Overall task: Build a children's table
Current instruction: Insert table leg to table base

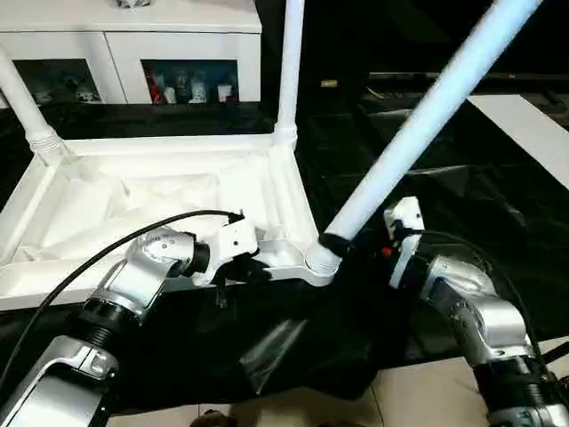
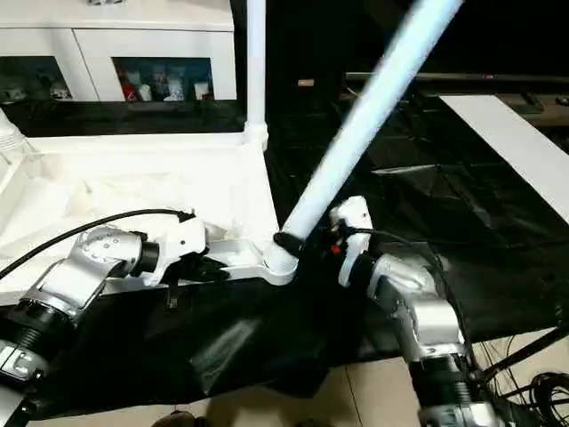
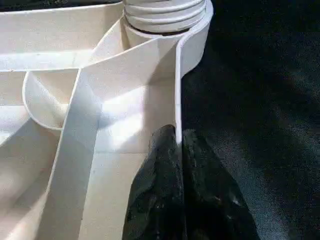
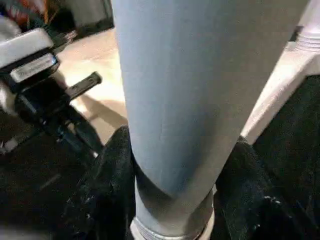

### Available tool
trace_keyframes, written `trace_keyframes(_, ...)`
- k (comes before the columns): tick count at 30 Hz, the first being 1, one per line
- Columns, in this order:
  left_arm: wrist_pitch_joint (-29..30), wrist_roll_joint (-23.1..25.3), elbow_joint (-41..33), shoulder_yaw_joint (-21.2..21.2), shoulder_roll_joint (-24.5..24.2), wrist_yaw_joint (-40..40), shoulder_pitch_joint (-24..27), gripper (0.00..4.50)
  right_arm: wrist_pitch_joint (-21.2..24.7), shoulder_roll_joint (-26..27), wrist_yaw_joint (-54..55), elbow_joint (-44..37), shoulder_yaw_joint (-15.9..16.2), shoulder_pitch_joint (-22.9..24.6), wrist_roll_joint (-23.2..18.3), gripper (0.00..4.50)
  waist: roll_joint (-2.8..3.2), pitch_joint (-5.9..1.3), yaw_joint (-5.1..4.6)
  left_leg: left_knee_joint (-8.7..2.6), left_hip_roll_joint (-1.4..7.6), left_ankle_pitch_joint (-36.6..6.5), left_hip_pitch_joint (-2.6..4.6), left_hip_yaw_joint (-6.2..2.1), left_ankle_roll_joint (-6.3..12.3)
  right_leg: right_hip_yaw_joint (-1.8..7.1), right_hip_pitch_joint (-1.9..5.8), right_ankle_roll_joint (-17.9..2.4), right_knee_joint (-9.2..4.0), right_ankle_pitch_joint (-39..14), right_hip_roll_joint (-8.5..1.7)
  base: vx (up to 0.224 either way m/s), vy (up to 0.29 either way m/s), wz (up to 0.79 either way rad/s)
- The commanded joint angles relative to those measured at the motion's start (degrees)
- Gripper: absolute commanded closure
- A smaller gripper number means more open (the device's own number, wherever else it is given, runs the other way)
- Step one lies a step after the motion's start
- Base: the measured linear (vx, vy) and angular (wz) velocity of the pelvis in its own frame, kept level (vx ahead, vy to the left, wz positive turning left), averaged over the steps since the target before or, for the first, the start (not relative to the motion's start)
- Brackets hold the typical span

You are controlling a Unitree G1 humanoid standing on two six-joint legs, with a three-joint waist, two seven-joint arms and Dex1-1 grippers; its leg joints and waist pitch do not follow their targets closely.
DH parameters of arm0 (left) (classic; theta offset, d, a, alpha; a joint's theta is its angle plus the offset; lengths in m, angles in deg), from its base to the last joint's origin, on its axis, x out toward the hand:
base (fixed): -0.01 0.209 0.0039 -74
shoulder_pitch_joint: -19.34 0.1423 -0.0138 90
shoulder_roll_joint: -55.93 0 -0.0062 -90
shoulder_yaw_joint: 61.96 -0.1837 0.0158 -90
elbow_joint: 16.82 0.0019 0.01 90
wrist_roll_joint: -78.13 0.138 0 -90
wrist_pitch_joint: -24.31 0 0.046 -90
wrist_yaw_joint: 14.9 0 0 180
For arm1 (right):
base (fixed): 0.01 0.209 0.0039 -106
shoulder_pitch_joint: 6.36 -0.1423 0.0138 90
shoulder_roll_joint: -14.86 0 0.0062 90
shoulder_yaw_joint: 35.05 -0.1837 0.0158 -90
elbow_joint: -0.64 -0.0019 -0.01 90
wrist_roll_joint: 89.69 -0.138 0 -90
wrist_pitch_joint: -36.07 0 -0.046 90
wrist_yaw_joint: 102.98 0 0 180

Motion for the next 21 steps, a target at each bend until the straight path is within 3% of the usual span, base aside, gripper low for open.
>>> trace_keyframes(1,-1.9,-1.1,0.2,1.6,0.9,-1.4,-1.4,4.5,2.6,-1.2,-2.2,1.3,3.5,1.2,2.6,2.66,-0.13,-3.3,-0.32,-4.59,3.72,-21.4,2.15,-2.71,-1.76,2.97,0.76,-6.4,-6.12,-31.5,-4.95,0.0,0.0,0.0)
trace_keyframes(3,-2.1,-0.9,0.2,1.5,0.8,-1.3,-1.5,4.5,3.7,-2.2,-3.7,1.7,5.0,-0.1,2.8,2.66,-0.64,-3.35,-0.37,-4.56,3.73,-20.7,1.97,-2.73,-1.42,2.91,0.96,-6.1,-6.13,-32.3,-5.0,0.0,0.0,0.0)
trace_keyframes(5,-2.2,-0.8,0.2,1.4,0.7,-1.3,-1.5,4.5,4.4,-3.2,-5.5,2.1,6.4,-1.0,3.2,2.66,-0.43,-3.28,-0.31,-4.55,3.78,-20.5,2.1,-2.7,-1.29,2.93,0.8,-6.1,-6.14,-32.2,-4.92,0.0,0.0,0.0)
trace_keyframes(6,-2.3,-0.6,0.2,1.3,0.6,-1.2,-1.5,4.5,5.0,-3.9,-6.7,2.3,7.2,-1.4,3.5,2.66,-0.8,-3.27,-0.37,-4.51,3.81,-20.5,2.1,-2.63,-1.2,2.95,0.73,-6.0,-6.19,-32.4,-4.93,0.0,0.0,0.0)
trace_keyframes(7,-2.5,-0.5,0.2,1.1,0.5,-1.0,-1.4,4.5,5.5,-4.5,-7.7,2.5,8.0,-1.7,3.8,2.66,-0.6,-3.33,-0.23,-4.48,3.83,-20.2,2.14,-2.65,-1.16,3.0,0.75,-6.1,-6.1,-32.1,-4.98,0.0,0.0,0.0)
trace_keyframes(10,-2.7,-0.5,0.2,1.1,0.4,-1.0,-1.3,4.5,7.2,-6.9,-11.4,3.0,10.5,-2.4,4.6,2.66,-1.13,-3.44,-0.14,-4.51,3.94,-18.9,1.97,-2.54,-0.63,3.02,0.98,-6.3,-5.86,-30.6,-4.99,0.0,0.0,0.0)
trace_keyframes(13,-2.6,-0.6,0.0,1.1,0.3,-0.8,-1.2,4.5,6.7,-7.3,-12.4,4.5,11.0,-2.9,5.3,2.66,-0.96,-3.45,0.1,-4.33,3.95,-18.7,2.35,-2.32,-0.53,3.17,0.6,-6.8,-5.94,-30.1,-5.01,0.0,0.0,0.0)
trace_keyframes(16,-2.5,-0.9,-0.3,1.1,0.3,-0.2,-1.0,4.5,6.2,-6.5,-11.6,6.9,10.3,-4.1,5.2,2.66,-1.06,-3.68,-0.02,-4.48,3.97,-18.0,1.9,-2.47,-0.65,3.0,1.12,-7.4,-5.54,-28.5,-4.97,0.0,0.0,0.0)
trace_keyframes(21,-3.1,-1.4,-0.5,1.0,0.4,1.2,-1.1,4.5,4.1,-5.1,-11.2,11.2,9.6,-6.8,6.0,2.66,-1.01,-3.72,-0.25,-4.45,3.94,-19.7,1.96,-2.64,-1.47,2.93,1.03,-7.2,-5.81,-30.7,-5.13,0.0,0.0,0.0)
